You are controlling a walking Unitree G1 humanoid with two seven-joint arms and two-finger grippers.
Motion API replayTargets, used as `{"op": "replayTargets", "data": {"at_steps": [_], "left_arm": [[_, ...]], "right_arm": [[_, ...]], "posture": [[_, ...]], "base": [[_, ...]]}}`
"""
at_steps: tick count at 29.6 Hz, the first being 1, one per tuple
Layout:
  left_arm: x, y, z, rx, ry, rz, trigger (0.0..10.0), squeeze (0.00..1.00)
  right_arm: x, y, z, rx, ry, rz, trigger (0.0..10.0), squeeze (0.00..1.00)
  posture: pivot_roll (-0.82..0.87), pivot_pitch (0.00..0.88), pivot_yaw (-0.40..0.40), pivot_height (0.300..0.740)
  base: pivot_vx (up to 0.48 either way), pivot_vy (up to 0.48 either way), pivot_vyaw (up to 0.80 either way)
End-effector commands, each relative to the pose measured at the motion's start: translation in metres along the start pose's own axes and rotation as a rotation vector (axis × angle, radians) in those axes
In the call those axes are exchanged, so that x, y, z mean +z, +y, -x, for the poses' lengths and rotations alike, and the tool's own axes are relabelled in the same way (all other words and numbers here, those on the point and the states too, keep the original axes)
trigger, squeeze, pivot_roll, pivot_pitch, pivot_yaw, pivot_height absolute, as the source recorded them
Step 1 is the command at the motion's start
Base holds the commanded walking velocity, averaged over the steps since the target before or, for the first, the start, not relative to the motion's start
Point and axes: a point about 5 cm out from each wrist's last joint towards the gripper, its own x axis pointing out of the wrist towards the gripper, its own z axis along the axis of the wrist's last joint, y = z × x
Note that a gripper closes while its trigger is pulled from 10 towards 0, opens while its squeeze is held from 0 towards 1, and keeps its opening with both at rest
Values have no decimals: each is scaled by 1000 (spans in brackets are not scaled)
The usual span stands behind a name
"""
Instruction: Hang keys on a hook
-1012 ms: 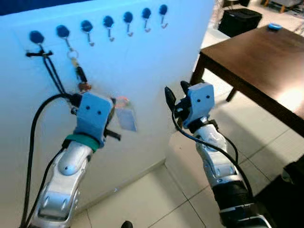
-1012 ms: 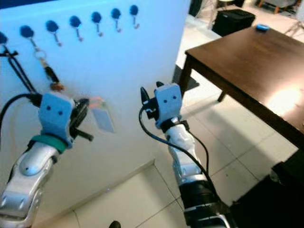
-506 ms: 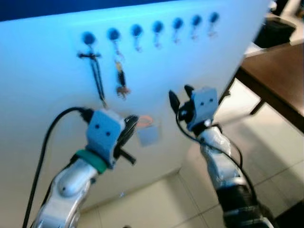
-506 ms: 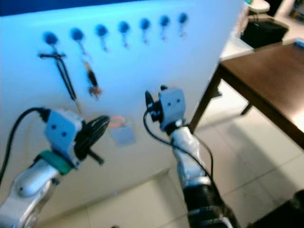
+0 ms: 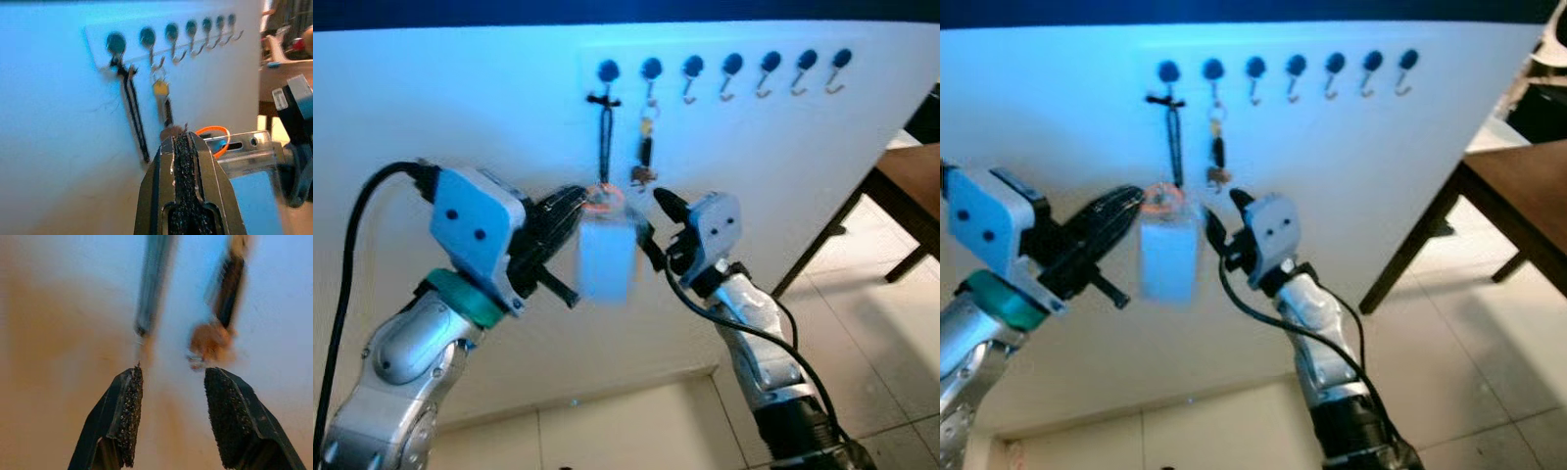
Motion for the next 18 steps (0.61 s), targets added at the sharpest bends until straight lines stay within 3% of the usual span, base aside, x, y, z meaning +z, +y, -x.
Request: {"op": "replayTargets", "data": {"at_steps": [1,7,9,11,18], "left_arm": [[9,-2,-1,-31,-26,-2,10000,0],[16,-1,-7,-14,-54,-9,10000,0],[31,3,-26,53,-136,-26,10000,0],[38,5,-33,76,-165,-33,10000,0],[48,5,-45,119,-213,-42,10000,0]], "right_arm": [[6,2,3,21,-28,16,10000,0],[12,3,6,40,-44,41,10000,0],[21,3,9,54,-69,89,10000,0],[25,3,10,54,-81,104,10000,0],[36,-2,10,-4,-117,118,10000,0]], "posture": [[-29,59,22,740],[-33,62,24,740],[-37,71,30,740],[-37,71,30,740],[-36,77,35,740]], "base": [[0,0,0],[0,0,0],[0,0,0],[0,0,0],[0,0,0]]}}
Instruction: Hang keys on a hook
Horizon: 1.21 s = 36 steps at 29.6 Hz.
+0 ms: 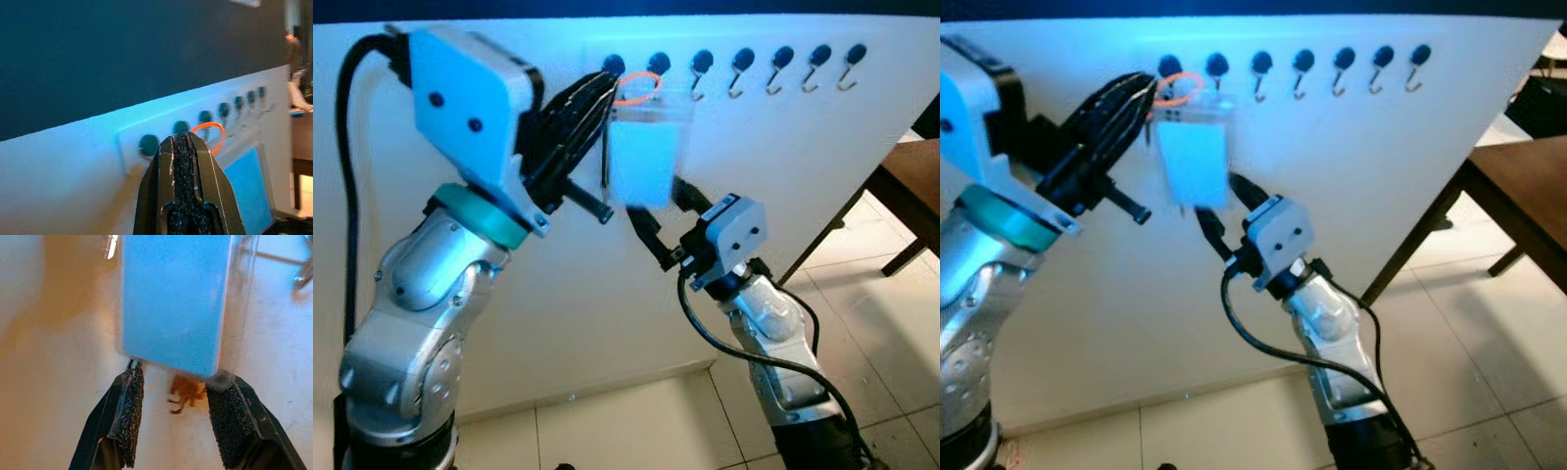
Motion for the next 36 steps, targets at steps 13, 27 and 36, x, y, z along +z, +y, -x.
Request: {"op": "replayTargets", "data": {"at_steps": [13,27,36], "left_arm": [[9,-17,-18,-88,-49,11,10000,0],[-31,-36,-35,-54,70,-15,10000,0],[-32,-33,-48,-4,50,-22,10000,0]], "right_arm": [[4,-10,-3,-57,1,29,10000,0],[-13,-21,-16,-88,47,26,10000,0],[-19,-18,-14,-87,68,14,10000,0]], "posture": [[-42,72,35,740],[-42,70,35,740],[-42,74,36,740]], "base": [[0,0,0],[0,0,0],[0,0,0]]}}
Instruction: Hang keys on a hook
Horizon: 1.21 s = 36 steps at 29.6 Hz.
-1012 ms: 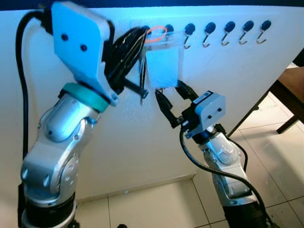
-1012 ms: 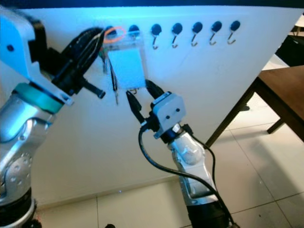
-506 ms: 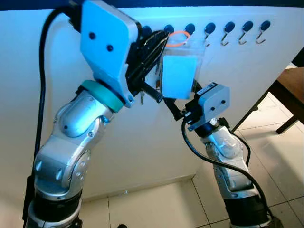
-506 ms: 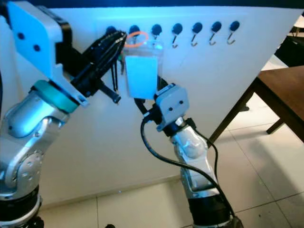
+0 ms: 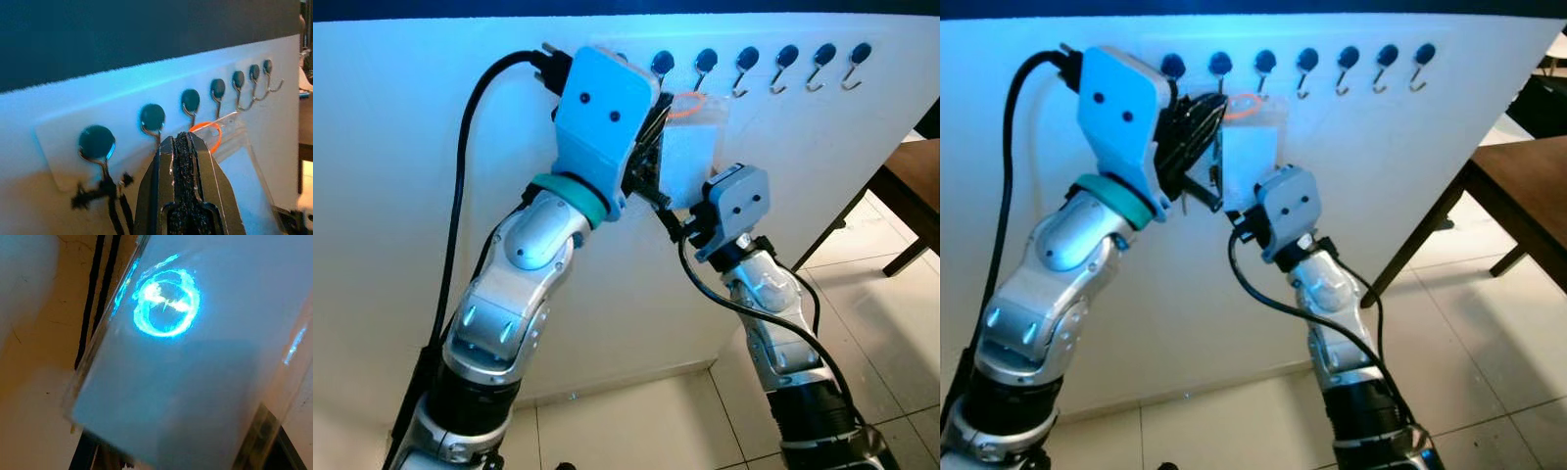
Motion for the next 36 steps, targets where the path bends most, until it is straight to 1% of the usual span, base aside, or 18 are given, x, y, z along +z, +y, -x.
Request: {"op": "replayTargets", "data": {"at_steps": [1,7,19,24,31,33,36], "left_arm": [[5,0,-5,15,-30,-9,10000,0],[8,-3,-9,27,-57,-23,10000,0],[4,-10,-13,22,-69,-27,10000,0],[2,-16,-13,10,-66,-20,10000,0],[-1,-19,-13,6,-63,-23,10000,0],[-7,-21,-12,11,-43,-31,10000,0],[-9,-22,-12,17,-35,-34,10000,0]], "right_arm": [[-6,2,7,-3,24,-3,10000,0],[-10,2,11,-8,39,-5,10000,0],[-13,2,10,-11,36,-2,10000,0],[-13,2,10,-10,37,-2,10000,0],[-13,2,11,-11,36,-1,10000,0],[-13,2,11,-12,36,-1,10000,0],[-14,3,11,-12,37,-1,10000,0]], "posture": [[-43,76,39,740],[-46,78,42,740],[-45,84,43,740],[-47,88,43,740],[-48,89,43,740],[-48,91,44,740],[-44,91,45,740]], "base": [[0,0,0],[0,0,0],[0,0,0],[0,0,0],[0,0,0],[0,0,0],[0,0,0]]}}
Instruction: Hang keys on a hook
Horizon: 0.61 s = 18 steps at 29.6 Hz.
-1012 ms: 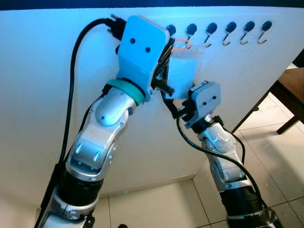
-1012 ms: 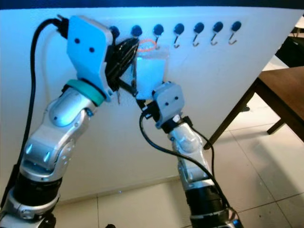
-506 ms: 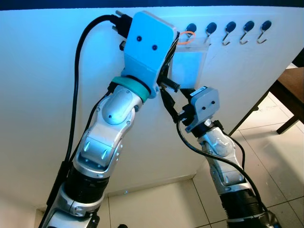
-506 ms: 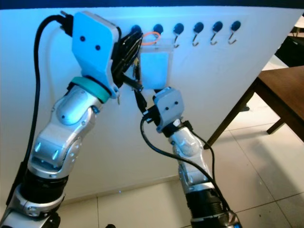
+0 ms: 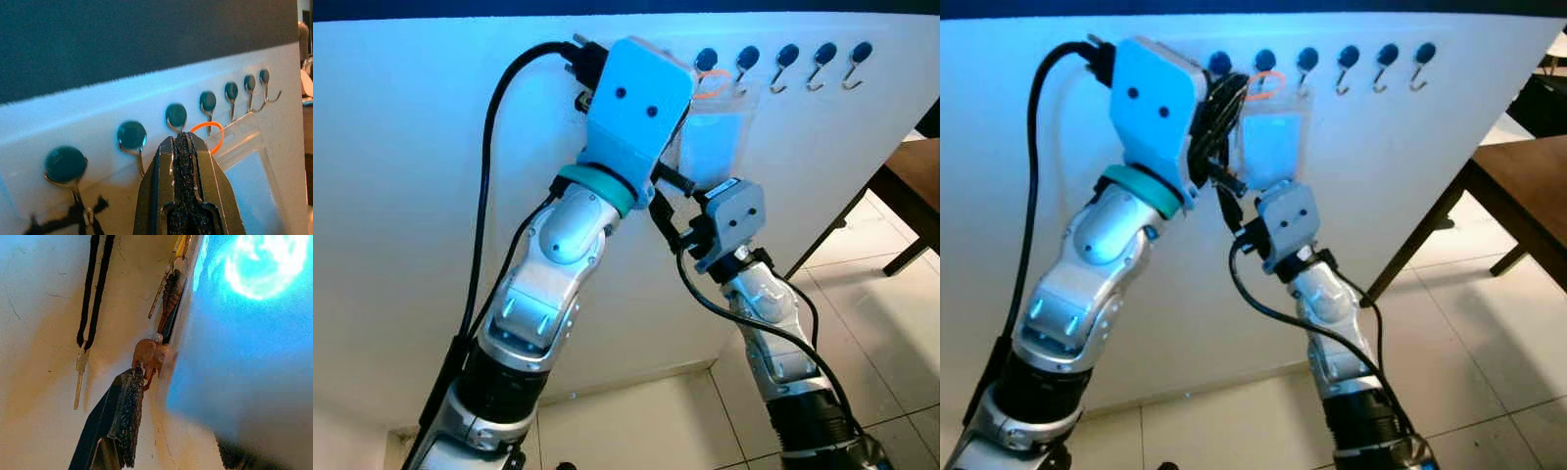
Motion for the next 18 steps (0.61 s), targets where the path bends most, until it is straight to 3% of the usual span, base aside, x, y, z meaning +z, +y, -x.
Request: {"op": "replayTargets", "data": {"at_steps": [1,10,18], "left_arm": [[-2,-4,1,-1,4,-8,10000,0],[2,7,9,16,-5,-23,10000,0],[5,5,14,10,-9,-30,10000,0]], "right_arm": [[-2,0,2,-4,5,-2,10000,0],[-4,0,2,-8,8,-3,10000,0],[-4,1,2,-7,9,-5,10000,0]], "posture": [[-44,91,45,740],[-41,93,46,740],[-38,92,43,740]], "base": [[0,0,0],[0,0,0],[0,0,0]]}}
